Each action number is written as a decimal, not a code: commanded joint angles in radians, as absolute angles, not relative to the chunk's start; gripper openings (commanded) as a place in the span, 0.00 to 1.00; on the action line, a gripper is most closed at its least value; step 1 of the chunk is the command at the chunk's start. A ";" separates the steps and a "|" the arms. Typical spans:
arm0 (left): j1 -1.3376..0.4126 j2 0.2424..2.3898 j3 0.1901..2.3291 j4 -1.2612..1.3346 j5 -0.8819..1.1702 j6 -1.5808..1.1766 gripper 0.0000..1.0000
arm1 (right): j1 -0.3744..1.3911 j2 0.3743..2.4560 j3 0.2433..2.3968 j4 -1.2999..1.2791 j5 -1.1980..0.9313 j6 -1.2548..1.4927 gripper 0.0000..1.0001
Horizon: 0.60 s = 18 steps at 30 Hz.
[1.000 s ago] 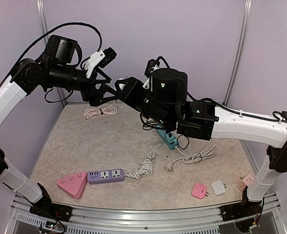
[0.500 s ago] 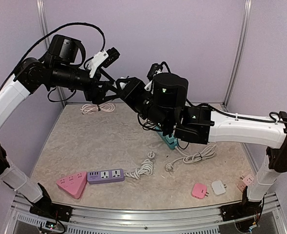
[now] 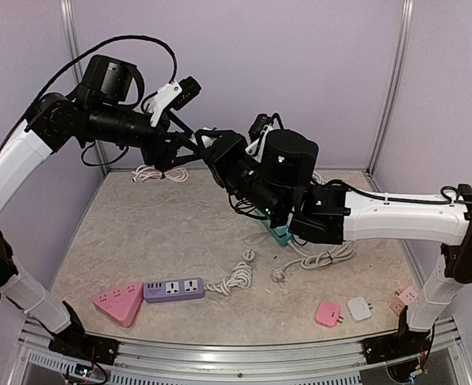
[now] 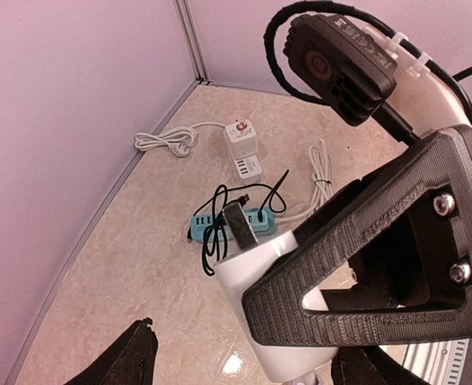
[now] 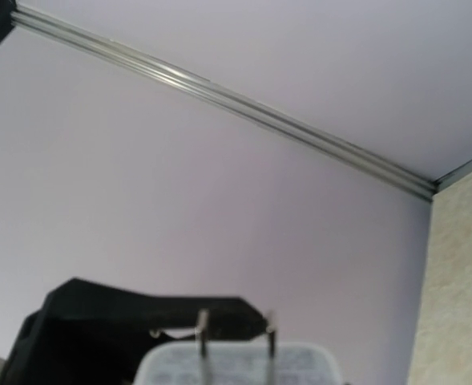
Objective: Insert the plug
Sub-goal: Adjust the plug.
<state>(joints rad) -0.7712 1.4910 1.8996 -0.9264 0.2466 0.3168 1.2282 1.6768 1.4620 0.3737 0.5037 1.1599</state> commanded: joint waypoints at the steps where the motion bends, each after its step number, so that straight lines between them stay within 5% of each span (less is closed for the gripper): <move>1: -0.775 1.502 1.930 -0.868 0.240 0.286 0.68 | 1.225 1.668 1.436 0.404 0.446 1.218 0.00; 10: -0.775 1.534 1.939 -0.821 0.321 0.162 0.52 | 1.243 1.717 1.528 0.367 0.449 1.141 0.00; 18: -0.763 1.525 1.931 -0.832 0.288 0.197 0.02 | 1.245 1.714 1.536 0.317 0.444 1.134 0.00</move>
<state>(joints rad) -0.7780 1.5208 1.9087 -0.8898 0.2794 0.2234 1.2171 1.6974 1.5230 0.3637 0.5339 1.1671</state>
